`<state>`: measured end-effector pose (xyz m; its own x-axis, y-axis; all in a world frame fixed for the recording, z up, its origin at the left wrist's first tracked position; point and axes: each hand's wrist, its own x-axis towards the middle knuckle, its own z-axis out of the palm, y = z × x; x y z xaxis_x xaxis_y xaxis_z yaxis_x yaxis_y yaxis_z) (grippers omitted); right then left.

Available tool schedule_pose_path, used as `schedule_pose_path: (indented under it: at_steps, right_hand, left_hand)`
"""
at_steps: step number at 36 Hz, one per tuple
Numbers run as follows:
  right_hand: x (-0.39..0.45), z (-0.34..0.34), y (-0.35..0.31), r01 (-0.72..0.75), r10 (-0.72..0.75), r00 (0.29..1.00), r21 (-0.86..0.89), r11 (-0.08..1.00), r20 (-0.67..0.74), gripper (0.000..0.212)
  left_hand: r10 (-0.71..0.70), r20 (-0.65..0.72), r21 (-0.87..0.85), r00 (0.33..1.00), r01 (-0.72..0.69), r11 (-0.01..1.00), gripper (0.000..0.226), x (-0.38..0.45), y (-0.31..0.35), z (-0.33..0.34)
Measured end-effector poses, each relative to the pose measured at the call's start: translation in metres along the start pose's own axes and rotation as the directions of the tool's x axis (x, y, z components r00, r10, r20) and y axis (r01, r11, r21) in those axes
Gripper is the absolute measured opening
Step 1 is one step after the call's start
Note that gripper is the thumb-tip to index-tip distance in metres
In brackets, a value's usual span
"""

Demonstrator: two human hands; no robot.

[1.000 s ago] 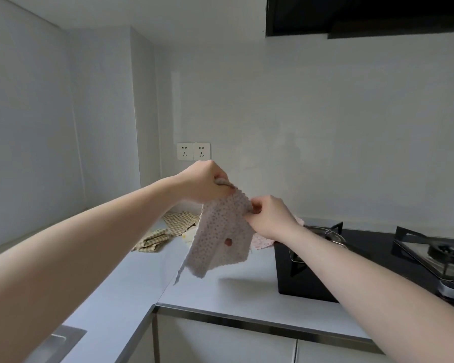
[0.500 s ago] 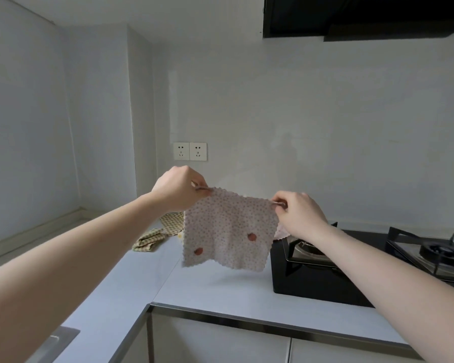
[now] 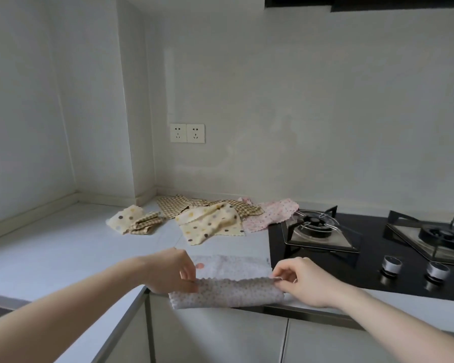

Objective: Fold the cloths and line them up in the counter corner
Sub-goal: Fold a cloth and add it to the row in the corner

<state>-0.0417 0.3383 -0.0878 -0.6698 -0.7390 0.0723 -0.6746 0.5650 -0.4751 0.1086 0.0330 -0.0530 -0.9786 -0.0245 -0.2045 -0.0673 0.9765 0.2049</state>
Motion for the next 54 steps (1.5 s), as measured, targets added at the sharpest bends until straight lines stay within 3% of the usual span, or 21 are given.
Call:
schedule_pose_path:
  at_steps: [5, 15, 20, 29, 41, 47, 54]
  right_hand:
    - [0.019, 0.004, 0.006, -0.033, 0.044, 0.995, 0.116, 0.993, -0.094, 0.004]
    - [0.067, 0.018, 0.002, -0.159, 0.175, 0.954, 0.086, 0.984, -0.244, 0.002]
    - [0.081, 0.030, 0.003, -0.259, 0.268, 0.935, 0.069, 0.963, -0.233, 0.008]
    - [0.088, 0.050, 0.011, -0.296, 0.276, 0.935, -0.061, 0.953, -0.221, 0.052]
    - [0.101, 0.044, 0.007, -0.346, 0.335, 0.938, -0.189, 0.919, -0.090, 0.038]
    - [0.106, 0.037, 0.009, -0.369, 0.367, 0.929, -0.054, 0.928, -0.057, 0.010]
    - [0.114, 0.017, -0.010, -0.408, 0.428, 0.904, 0.255, 0.877, -0.025, 0.009]
  left_hand:
    - [-0.065, -0.075, -0.025, 0.995, 0.063, 0.998, 0.019, 0.014, -0.012, 0.007]
    - [-0.221, -0.324, -0.114, 0.920, 0.194, 0.974, 0.017, 0.060, -0.034, 0.015]
    - [-0.275, -0.358, -0.147, 0.892, 0.237, 0.960, 0.024, 0.076, -0.041, 0.025]
    - [-0.315, -0.398, -0.179, 0.861, 0.264, 0.948, 0.040, 0.088, -0.064, 0.048]
    - [-0.276, -0.560, -0.340, 0.781, 0.087, 0.936, 0.019, 0.094, -0.089, 0.073]
    - [-0.291, -0.599, -0.392, 0.746, 0.044, 0.919, 0.025, 0.096, -0.092, 0.078]
    - [-0.302, -0.608, -0.394, 0.734, 0.051, 0.918, 0.027, 0.095, -0.096, 0.080]
